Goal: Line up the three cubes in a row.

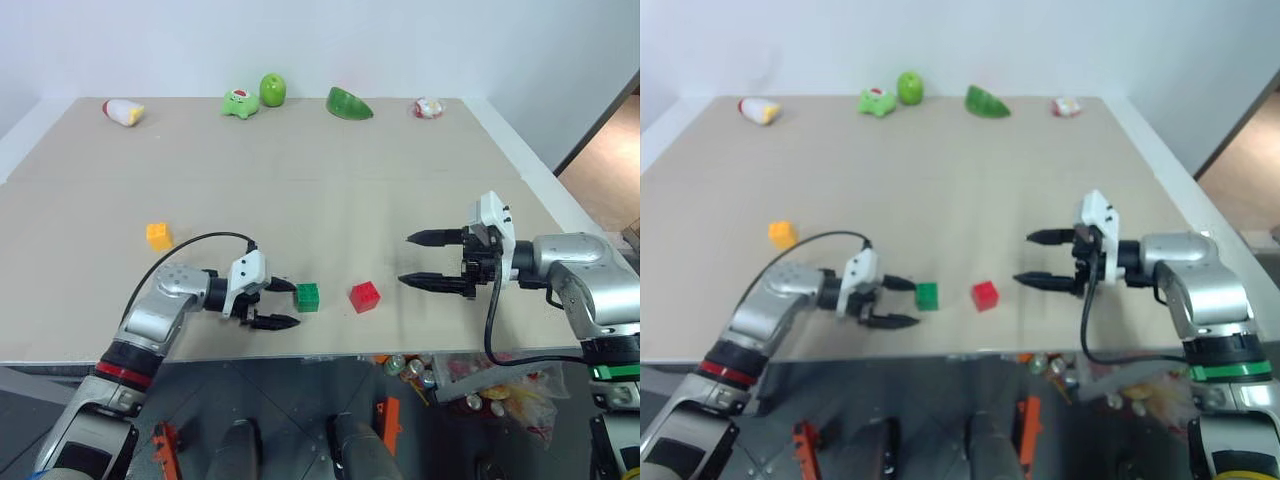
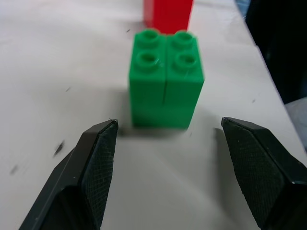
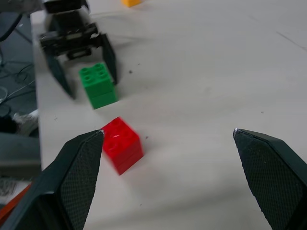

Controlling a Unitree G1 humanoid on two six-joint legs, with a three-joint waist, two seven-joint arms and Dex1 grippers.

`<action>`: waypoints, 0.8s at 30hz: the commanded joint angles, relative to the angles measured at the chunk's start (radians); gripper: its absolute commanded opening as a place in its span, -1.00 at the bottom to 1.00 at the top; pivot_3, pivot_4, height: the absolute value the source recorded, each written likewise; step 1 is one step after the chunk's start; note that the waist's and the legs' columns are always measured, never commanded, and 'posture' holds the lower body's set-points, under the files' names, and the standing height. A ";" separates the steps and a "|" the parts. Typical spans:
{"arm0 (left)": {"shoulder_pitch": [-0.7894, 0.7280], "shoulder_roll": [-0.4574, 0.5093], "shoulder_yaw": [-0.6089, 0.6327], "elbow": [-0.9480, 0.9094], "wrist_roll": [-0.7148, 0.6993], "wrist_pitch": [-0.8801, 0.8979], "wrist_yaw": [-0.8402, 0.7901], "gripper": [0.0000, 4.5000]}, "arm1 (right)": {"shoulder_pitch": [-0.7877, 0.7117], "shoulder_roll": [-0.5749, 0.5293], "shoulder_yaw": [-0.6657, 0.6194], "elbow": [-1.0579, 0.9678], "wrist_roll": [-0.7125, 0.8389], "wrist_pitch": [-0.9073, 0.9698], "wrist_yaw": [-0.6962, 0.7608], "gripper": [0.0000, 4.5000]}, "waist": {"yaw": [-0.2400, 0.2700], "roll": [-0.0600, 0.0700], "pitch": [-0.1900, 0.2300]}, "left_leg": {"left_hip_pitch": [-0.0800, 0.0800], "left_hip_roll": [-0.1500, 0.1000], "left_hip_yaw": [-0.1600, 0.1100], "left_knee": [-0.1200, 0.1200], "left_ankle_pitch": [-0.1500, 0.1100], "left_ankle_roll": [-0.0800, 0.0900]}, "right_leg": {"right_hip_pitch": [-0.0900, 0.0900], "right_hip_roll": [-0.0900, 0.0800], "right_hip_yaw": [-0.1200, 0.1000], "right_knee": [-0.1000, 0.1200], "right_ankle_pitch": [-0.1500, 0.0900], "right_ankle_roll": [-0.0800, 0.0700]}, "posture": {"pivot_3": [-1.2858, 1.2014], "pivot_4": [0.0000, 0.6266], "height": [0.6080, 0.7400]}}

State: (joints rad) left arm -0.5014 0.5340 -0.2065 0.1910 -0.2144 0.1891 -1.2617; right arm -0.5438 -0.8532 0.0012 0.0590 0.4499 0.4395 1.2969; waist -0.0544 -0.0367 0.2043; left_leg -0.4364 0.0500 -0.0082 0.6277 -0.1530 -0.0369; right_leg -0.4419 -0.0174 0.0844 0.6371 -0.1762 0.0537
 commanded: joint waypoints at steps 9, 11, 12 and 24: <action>0.298 0.260 0.407 -0.318 -0.207 0.229 0.123 0.59 | -0.073 0.040 -0.014 -0.221 0.151 0.088 0.036 1.00 | -0.016 0.001 0.000 | 0.000 0.001 0.001 -0.002 0.000 0.000 | -0.001 -0.002 -0.001 0.000 -0.001 -0.001 | 0.03 -0.52 0.90; 0.324 0.263 0.469 -0.307 -0.227 0.259 0.167 0.59 | -0.107 0.072 -0.002 -0.211 0.156 0.089 0.030 1.00 | -0.019 0.000 0.000 | 0.000 0.001 0.002 -0.002 0.000 0.000 | -0.001 -0.003 -0.002 0.000 -0.001 -0.001 | 0.03 -0.52 0.90; 0.328 0.262 0.484 -0.304 -0.234 0.268 0.179 0.59 | -0.116 0.081 0.003 -0.207 0.156 0.089 0.030 1.00 | -0.019 0.000 0.001 | 0.000 0.001 0.001 -0.001 0.000 0.000 | -0.001 -0.003 -0.002 0.000 -0.001 -0.001 | 0.03 -0.52 0.90; 0.281 0.249 0.589 0.007 -0.190 0.217 0.367 0.59 | -0.153 0.147 0.068 -0.171 0.105 0.032 0.053 1.00 | -0.016 0.000 0.000 | -0.002 0.001 0.001 -0.003 0.000 -0.001 | -0.002 -0.004 -0.006 0.000 -0.001 -0.002 | 0.03 -0.52 0.90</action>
State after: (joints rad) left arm -0.1908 0.7822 0.3386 0.1882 -0.3999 0.4306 -0.9280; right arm -0.6793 -0.7027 0.0835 -0.1014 0.5515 0.4872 1.3467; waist -0.0703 -0.0366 0.2048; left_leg -0.4383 0.0515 -0.0067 0.6249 -0.1533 -0.0375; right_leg -0.4440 -0.0224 0.0774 0.6369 -0.1772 0.0515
